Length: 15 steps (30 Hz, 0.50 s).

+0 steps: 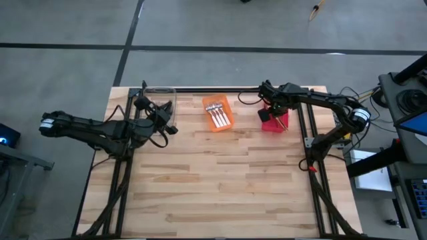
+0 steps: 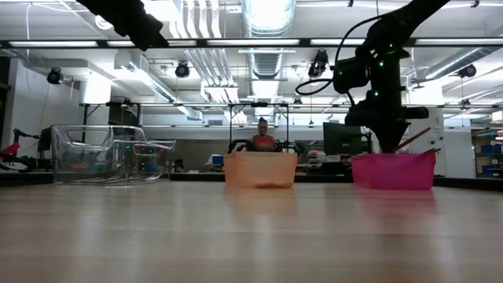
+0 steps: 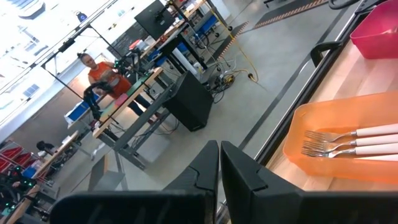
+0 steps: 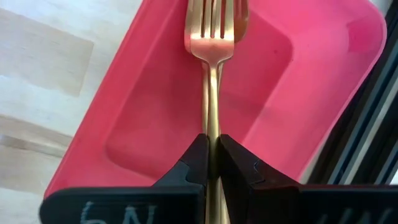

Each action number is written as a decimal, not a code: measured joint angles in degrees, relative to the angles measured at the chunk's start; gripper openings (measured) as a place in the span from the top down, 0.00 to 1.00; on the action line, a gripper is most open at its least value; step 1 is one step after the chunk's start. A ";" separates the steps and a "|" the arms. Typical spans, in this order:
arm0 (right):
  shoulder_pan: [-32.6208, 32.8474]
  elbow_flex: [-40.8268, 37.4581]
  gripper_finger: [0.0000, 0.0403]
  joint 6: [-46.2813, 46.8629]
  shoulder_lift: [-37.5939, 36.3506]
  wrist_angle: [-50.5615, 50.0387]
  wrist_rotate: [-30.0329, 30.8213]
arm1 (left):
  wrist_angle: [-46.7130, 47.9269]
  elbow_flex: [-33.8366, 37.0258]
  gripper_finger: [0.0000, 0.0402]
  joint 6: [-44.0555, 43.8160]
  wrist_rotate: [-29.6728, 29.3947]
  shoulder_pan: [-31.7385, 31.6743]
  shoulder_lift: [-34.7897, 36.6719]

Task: Sort silverware by color (type)
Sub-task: Put the gold fork into the red bin

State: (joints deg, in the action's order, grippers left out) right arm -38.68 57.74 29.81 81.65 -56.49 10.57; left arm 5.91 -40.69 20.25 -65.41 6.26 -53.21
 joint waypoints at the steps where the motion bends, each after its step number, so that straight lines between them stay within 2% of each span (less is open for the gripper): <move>1: 0.00 -0.01 0.97 -0.25 0.00 0.02 0.04 | -0.03 0.00 1.00 0.00 0.00 0.00 0.00; 15: 0.00 -0.96 0.97 -1.41 0.00 0.98 0.05 | -0.37 0.00 1.00 -0.01 0.00 0.00 0.00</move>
State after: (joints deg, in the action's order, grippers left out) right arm -38.68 56.78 28.40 81.65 -55.51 10.61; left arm 5.54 -40.69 20.24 -65.41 6.26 -53.21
